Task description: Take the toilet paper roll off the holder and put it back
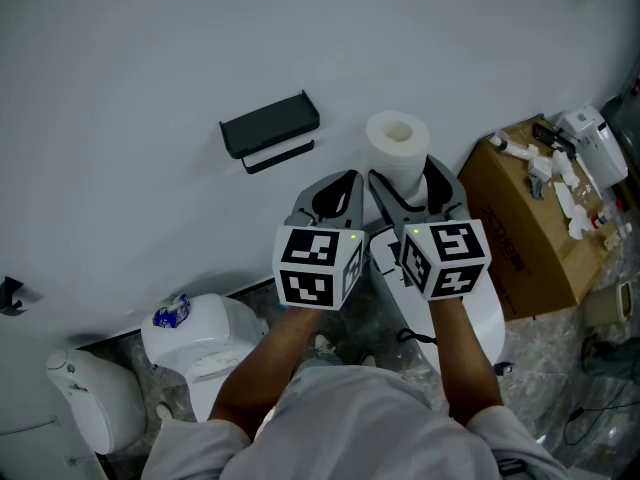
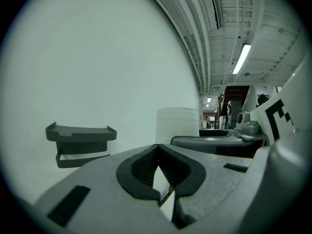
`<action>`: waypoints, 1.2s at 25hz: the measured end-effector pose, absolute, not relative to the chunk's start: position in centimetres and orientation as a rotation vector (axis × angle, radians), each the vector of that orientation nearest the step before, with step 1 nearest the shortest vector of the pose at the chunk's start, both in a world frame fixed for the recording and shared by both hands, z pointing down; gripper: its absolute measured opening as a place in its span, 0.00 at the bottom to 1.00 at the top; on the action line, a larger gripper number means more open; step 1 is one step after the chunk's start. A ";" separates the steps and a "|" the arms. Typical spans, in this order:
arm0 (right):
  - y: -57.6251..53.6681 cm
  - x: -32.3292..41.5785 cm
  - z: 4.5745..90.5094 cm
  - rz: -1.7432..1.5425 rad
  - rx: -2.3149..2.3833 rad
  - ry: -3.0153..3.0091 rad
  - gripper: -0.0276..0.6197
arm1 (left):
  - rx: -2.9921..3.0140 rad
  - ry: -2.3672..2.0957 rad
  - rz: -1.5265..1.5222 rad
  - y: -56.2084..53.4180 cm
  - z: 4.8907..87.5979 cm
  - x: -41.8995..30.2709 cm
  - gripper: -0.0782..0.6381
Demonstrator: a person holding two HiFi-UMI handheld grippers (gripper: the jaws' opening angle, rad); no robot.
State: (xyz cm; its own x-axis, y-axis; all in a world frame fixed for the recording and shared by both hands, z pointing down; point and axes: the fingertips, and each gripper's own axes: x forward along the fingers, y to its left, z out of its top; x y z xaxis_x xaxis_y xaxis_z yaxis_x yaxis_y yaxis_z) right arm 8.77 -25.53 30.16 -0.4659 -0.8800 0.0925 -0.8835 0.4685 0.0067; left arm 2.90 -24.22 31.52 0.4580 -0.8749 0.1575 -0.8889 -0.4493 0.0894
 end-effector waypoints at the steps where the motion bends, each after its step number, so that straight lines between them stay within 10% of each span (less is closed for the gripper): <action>1: -25.5 8.5 30.1 0.062 1.574 -2.622 0.58 | 2.543 -1.553 0.130 -24.2 31.5 2.6 0.12; 30: -26.7 -0.2 25.5 -0.029 1.333 -2.816 0.58 | 2.375 -1.803 0.104 -24.3 31.0 -7.4 0.12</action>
State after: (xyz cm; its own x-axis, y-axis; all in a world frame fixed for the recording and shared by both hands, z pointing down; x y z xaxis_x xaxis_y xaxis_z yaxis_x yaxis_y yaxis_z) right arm -0.22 -26.74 25.50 -0.6338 -0.7734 0.0153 -0.7729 0.6339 0.0277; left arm -7.42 -24.31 31.02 0.2719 -0.9505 0.1501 -0.9615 -0.2619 0.0831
